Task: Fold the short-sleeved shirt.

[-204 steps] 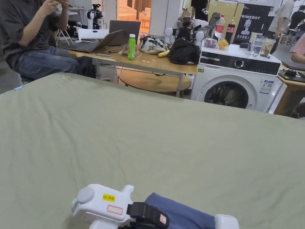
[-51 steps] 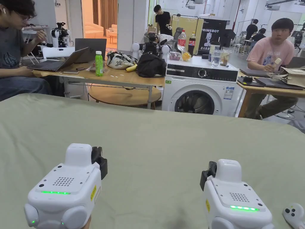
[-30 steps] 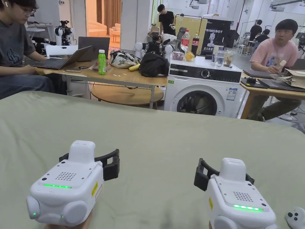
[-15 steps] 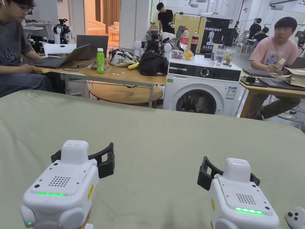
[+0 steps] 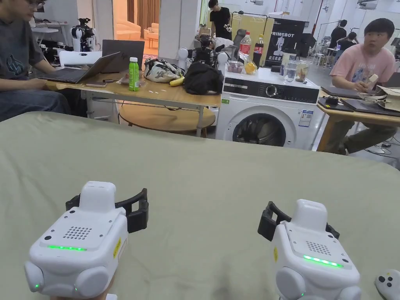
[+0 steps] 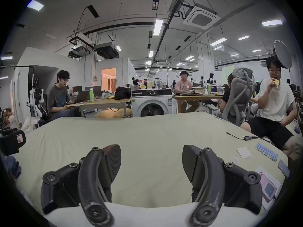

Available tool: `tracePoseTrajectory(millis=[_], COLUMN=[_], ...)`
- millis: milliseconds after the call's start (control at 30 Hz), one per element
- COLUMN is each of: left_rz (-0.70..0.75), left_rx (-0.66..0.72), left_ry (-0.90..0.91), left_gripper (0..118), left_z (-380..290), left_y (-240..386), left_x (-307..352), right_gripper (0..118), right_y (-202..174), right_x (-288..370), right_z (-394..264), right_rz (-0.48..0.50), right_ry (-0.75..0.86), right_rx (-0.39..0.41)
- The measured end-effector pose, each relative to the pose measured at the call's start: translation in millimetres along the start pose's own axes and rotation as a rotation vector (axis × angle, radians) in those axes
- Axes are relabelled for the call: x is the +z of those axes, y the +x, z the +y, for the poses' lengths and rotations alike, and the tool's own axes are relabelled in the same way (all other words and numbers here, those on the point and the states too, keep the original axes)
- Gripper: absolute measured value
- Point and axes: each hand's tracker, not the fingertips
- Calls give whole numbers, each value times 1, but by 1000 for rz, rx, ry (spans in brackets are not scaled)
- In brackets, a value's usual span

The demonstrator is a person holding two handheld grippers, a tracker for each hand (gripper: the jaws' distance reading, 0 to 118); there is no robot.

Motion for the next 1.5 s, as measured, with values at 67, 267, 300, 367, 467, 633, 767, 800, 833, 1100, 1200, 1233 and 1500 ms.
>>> tracePoseTrajectory(millis=[67,267,300,367,467,633,767,800,833,1100,1200,1233,1500], left_rz=[-1,3,5,9,13,15,8,8,10,19,13,11,27], left_rx=[1,26,27,30,36,33,9,5,1,-3,3,3,-12], left_ry=[-2,2,2,7,14,12,10,9,8,6,-1,-1,-6], left_gripper=[86,86,86,86,86,86,86,86,86,86,86,86,86], left_z=[1,-1,-1,-4,-6,-5,-4,-3,-3,-3,-2,-2,-1], left_y=[-1,-4,-4,-4,-3,-2,-1,-1,-1,-1,-2,-2,-2], left_x=[-1,-1,-1,1,2,1,1,1,1,4,4,4,2], right_gripper=[79,79,79,79,79,79,79,79,79,79,79,79,79], right_y=[-1,-2,-1,1,3,1,3,4,5,5,2,1,-4], right_x=[2,4,5,5,4,4,4,4,3,3,4,4,4], right_z=[1,3,4,3,1,2,3,4,4,1,0,0,-2], right_rz=[2,33,35,42,60,45,49,53,57,36,28,25,11], right_ry=[7,-3,-8,-21,-40,-65,-64,-67,-70,-74,-67,-64,-48], right_rx=[3,-37,-44,-67,-91,-94,-108,-116,-122,-122,-101,-92,-34])
